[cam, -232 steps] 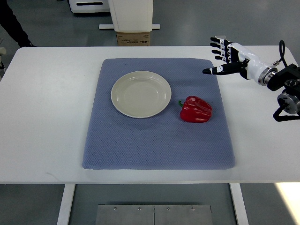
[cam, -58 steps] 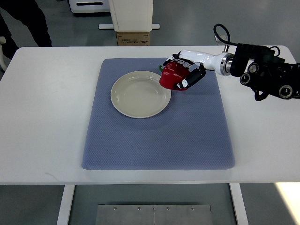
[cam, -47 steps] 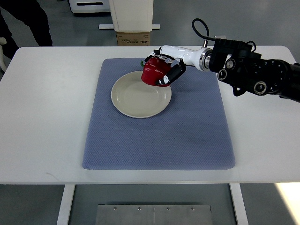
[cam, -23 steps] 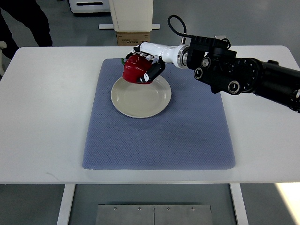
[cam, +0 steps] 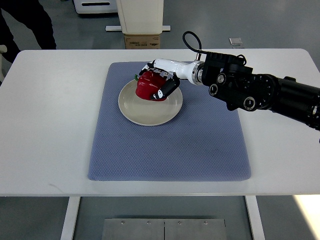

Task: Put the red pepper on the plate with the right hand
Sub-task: 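Lift the pepper with the right hand and carry it over the plate, then lower the pepper onto the plate and open the right hand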

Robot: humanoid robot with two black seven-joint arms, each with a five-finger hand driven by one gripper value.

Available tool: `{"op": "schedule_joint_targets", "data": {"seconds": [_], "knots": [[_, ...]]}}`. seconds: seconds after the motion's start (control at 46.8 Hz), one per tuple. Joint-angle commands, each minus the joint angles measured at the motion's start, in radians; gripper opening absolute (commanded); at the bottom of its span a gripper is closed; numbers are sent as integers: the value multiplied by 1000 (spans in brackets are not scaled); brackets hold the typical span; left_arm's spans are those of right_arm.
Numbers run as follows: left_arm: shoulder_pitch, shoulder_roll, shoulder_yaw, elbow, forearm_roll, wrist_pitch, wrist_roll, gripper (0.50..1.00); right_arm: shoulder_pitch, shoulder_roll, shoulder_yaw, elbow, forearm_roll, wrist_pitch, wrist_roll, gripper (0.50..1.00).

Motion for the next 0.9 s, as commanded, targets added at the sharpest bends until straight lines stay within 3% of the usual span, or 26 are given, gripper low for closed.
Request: {"op": "schedule_joint_targets", "data": {"seconds": [0.0,0.535,0.727,0.877], "knots": [[0,0,0,0,0,0,0,1000,-4,0,0,1,0,1,1,500],[0,0,0,0,0,0,0,1000,-64,0,-26,3,-3,-3,5,502],[0,0,0,0,0,0,0,1000,-81,0,-26,3,-1,-30,3,652],[0,0,0,0,0,0,0,1000,-82,0,-26,1,-1,-31,1,799]]}}
